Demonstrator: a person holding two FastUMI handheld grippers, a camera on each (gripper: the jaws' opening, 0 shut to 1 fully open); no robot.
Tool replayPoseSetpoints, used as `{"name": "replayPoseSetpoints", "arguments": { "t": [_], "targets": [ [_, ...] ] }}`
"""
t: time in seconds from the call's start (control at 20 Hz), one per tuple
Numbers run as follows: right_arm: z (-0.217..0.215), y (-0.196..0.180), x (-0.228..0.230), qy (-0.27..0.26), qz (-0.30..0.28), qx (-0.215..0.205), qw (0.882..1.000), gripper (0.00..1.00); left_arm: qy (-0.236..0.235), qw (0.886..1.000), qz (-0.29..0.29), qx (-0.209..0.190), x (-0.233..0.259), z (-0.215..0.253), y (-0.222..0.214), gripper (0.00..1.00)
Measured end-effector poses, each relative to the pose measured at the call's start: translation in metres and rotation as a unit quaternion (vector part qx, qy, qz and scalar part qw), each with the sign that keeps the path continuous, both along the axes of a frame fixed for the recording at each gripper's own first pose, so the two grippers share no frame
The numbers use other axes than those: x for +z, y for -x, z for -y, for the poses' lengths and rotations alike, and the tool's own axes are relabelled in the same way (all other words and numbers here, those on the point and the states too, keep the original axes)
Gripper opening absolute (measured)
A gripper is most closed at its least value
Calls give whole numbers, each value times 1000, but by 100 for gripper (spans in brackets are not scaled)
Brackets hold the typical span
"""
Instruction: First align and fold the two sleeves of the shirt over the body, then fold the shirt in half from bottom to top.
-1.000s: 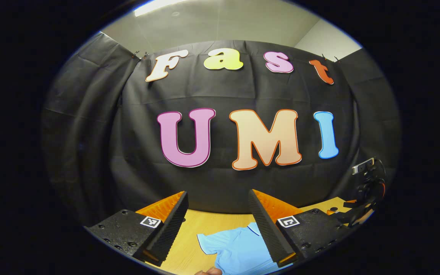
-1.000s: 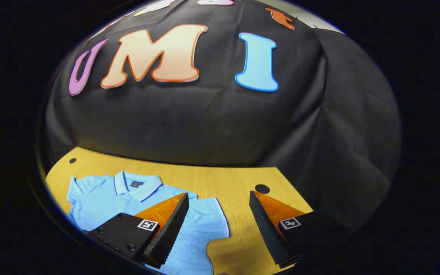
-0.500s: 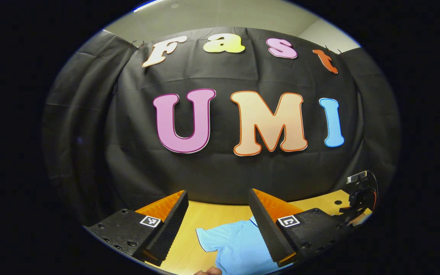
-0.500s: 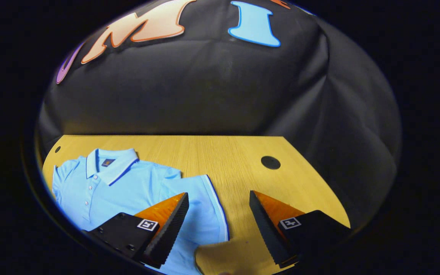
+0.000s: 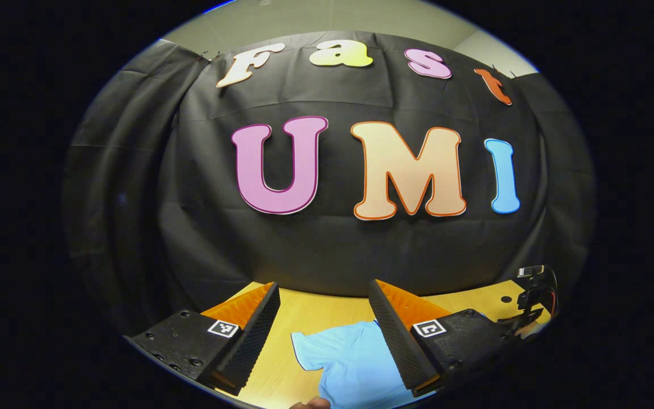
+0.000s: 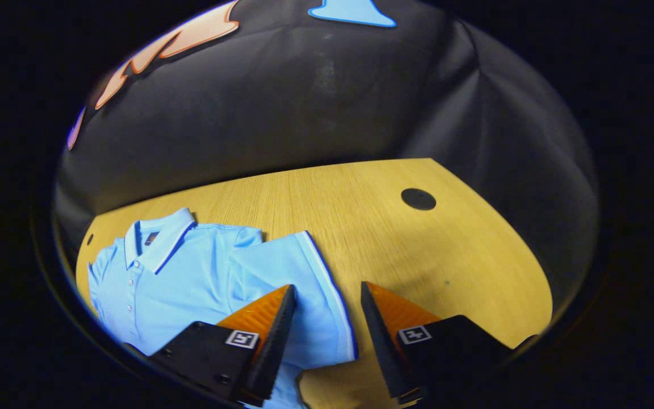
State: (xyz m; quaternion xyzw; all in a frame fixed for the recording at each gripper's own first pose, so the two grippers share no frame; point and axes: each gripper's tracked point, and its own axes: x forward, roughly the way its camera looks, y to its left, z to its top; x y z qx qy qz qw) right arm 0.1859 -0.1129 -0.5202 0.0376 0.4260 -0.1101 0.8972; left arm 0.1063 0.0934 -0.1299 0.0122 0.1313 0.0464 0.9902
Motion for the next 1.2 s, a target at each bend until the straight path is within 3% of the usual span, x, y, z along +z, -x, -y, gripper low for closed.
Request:
{"name": "replayPoseSetpoints", "arguments": {
  "t": [0.25,0.45,0.7,0.8,0.9,1.1,1.2],
  "targets": [
    [-9,-5,11,3,20,-8,1000,0,9,1000,-13,9,-8,-6,3,95],
    [-27,-16,28,-26,48,-7,998,3,6,1000,-6,12,-4,-9,4,95],
    [-15,-10,22,-12,30,-15,999,0,13,1000,-10,11,-4,-11,7,95],
    [-18,-4,14,-20,16,-10,1000,4,11,1000,-9,11,-3,-12,8,95],
    [-12,3,6,0,-2,-9,1000,67,8,1000,-6,12,-1,-14,7,94],
    [-18,4,1,0,-6,-1,1000,68,10,1000,-13,10,-6,-16,7,95],
    [-22,2,3,11,5,7,1000,36,13,1000,-19,11,-9,-16,8,95]
  ]
}}
